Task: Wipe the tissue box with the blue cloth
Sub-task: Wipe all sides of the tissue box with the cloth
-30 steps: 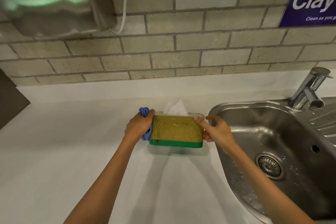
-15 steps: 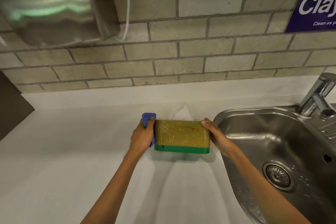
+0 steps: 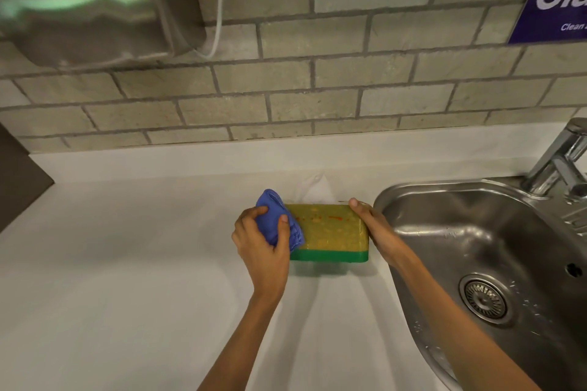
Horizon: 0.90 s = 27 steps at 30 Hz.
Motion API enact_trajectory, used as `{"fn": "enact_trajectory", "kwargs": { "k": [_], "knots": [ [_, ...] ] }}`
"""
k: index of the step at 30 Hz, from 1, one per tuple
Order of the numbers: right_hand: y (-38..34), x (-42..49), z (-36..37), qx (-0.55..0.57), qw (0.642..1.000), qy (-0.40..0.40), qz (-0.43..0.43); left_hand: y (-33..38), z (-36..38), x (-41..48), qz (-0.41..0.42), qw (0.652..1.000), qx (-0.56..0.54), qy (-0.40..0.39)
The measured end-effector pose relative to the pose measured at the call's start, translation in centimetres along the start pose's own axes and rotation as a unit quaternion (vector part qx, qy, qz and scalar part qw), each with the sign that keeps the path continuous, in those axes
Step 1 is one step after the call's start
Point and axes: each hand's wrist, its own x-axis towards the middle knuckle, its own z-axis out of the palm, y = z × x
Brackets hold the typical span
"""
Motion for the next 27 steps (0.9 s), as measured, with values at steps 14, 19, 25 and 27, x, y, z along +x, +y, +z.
{"fn": "enact_trajectory", "kwargs": {
  "k": [14, 19, 25, 27],
  "knots": [
    [0.5, 0.3, -0.2, -0.005, 1.000, 0.020, -0.019, -2.1, 1.4, -0.8, -0.016, 0.999, 0.026, 0.034],
    [0.8, 0.0, 0.0, 0.007, 0.999, 0.032, -0.017, -1.8, 1.5, -0.9, -0.044, 0.994, -0.048, 0.084],
    [0.8, -0.3, -0.1, 0.006, 0.999, 0.028, -0.022, -2.8, 1.1, -3.2, 0.034, 0.997, 0.067, -0.002],
    [0.9, -0.3, -0.1, 0.008, 0.999, 0.032, -0.021, -2.8, 0.9, -2.5, 0.025, 0.997, 0.078, 0.016]
  ]
}}
